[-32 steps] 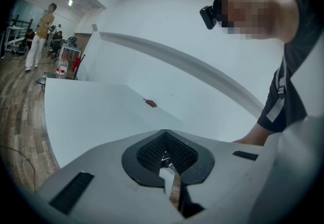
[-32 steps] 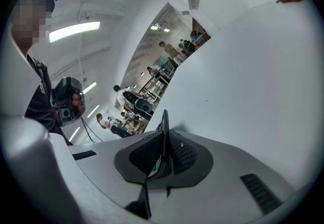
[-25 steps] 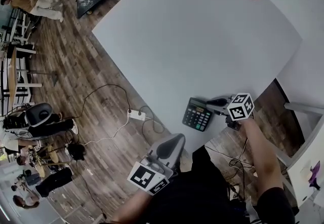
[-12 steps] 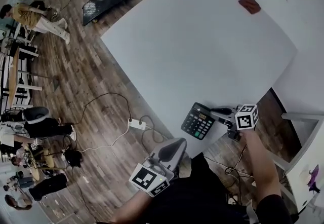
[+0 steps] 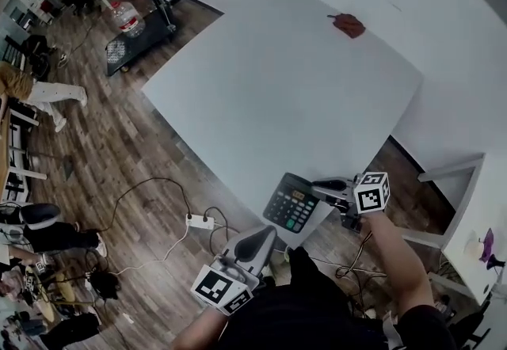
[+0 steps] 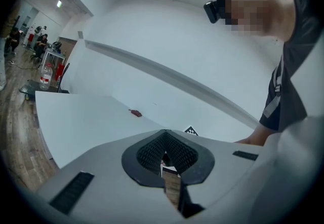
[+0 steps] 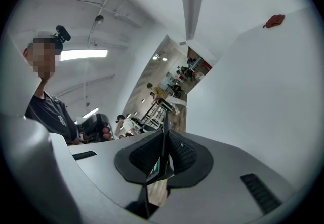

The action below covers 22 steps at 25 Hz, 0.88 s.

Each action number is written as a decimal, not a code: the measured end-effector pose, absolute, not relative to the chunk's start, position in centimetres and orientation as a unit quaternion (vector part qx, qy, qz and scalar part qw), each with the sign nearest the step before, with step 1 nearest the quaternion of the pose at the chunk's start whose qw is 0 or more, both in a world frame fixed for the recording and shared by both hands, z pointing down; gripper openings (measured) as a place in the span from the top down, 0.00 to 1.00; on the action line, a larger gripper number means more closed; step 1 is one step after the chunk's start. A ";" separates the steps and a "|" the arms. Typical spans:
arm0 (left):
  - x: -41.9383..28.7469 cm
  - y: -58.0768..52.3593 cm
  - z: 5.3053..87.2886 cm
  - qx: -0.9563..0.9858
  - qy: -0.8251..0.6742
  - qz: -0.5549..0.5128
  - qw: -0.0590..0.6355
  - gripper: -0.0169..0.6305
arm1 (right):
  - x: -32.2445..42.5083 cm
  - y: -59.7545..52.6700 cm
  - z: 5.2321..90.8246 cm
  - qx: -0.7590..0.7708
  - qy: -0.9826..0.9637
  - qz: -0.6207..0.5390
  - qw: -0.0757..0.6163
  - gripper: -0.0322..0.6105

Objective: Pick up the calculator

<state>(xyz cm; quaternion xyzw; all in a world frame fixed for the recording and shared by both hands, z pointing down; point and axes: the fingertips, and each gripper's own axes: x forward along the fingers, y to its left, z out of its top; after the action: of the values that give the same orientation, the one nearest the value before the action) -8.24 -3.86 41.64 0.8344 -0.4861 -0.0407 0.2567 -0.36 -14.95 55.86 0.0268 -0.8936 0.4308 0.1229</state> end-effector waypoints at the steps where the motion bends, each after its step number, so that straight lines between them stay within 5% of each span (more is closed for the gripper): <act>1: -8.3 -3.5 41.4 0.837 -0.483 -0.040 0.254 0.96 | -0.3 -14.7 55.1 0.030 -0.896 0.428 0.118 0.88; 22: -9.3 3.0 34.8 0.877 -0.435 -0.103 0.175 0.96 | 0.1 -4.7 42.6 0.052 -0.921 0.384 0.042 0.88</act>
<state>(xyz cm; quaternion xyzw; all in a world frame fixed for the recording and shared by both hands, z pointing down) -9.31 3.04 34.83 0.8775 -0.4347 -0.1031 0.1747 0.08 -4.66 42.57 0.0525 -0.9210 0.3836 0.0422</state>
